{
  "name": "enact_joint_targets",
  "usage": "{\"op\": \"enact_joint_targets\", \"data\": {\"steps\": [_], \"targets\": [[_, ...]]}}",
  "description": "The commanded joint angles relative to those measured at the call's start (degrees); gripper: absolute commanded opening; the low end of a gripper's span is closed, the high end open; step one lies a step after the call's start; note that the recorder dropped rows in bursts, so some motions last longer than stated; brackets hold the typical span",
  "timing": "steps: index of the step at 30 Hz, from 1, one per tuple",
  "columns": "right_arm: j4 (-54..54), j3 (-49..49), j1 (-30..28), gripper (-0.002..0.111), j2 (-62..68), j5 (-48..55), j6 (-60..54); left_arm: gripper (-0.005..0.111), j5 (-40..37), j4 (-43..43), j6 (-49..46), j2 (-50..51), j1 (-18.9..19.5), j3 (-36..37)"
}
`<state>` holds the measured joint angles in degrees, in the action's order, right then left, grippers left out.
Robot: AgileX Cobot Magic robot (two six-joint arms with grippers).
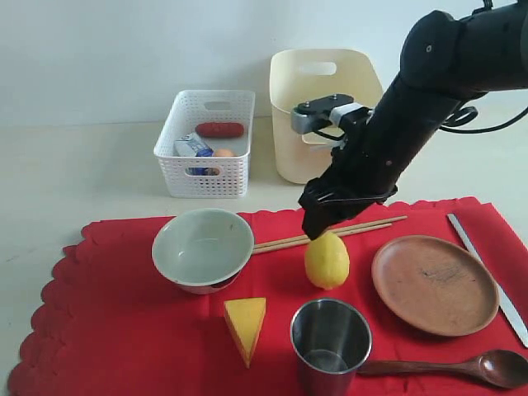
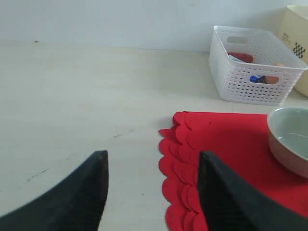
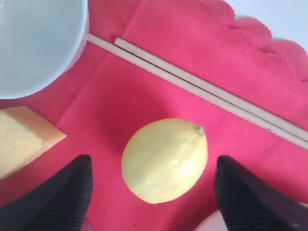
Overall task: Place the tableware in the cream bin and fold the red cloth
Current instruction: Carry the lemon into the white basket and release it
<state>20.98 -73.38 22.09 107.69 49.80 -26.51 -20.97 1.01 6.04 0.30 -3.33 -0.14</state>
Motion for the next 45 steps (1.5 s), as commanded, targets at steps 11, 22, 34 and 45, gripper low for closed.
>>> {"op": "enact_joint_targets", "data": {"steps": [11, 22, 34, 45], "targets": [[-9.30, -0.19, -0.09, 0.074, 7.16, -0.61, 16.88, 0.054, 0.54, 0.02, 0.25, -0.30, -0.08, 0.14], [-5.19, -0.19, -0.09, 0.046, 10.96, -5.59, 16.45, 0.054, 0.54, 0.02, 0.25, -0.30, -0.08, 0.14], [2.58, -0.19, -0.09, 0.000, -0.24, -1.22, 2.61, 0.054, 0.54, 0.02, 0.25, -0.30, -0.08, 0.14], [18.08, -2.70, -0.09, 0.000, -6.33, -8.30, -7.91, 0.054, 0.54, 0.02, 0.25, -0.30, -0.08, 0.14]]}}
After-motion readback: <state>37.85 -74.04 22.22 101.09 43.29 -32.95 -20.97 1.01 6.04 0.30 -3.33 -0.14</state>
